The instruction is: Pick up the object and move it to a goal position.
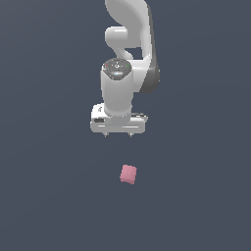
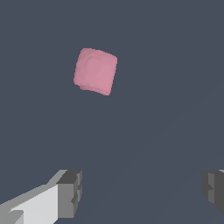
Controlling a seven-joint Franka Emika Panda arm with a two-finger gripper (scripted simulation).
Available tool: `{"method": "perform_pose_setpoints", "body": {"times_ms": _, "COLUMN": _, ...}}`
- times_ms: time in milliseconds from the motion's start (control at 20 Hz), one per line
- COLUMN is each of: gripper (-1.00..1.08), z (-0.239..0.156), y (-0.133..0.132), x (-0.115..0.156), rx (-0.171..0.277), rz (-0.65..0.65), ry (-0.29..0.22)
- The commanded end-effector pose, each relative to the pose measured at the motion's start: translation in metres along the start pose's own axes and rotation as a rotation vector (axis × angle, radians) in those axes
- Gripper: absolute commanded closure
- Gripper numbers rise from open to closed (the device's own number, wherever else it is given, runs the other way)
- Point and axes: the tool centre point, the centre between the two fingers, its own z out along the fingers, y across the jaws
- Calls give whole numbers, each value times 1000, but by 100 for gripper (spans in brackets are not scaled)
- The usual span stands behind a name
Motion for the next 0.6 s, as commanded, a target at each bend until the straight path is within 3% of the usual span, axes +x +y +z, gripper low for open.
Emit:
{"method": "perform_pose_setpoints", "body": {"times_ms": 0, "gripper": -92, "z": 0, "y": 0, "x": 0, "rx": 0, "rz": 0, "ry": 0}}
{"method": "perform_pose_setpoints", "body": {"times_ms": 550, "gripper": -92, "z": 0, "y": -25, "x": -6, "rx": 21, "rz": -27, "ry": -11}}
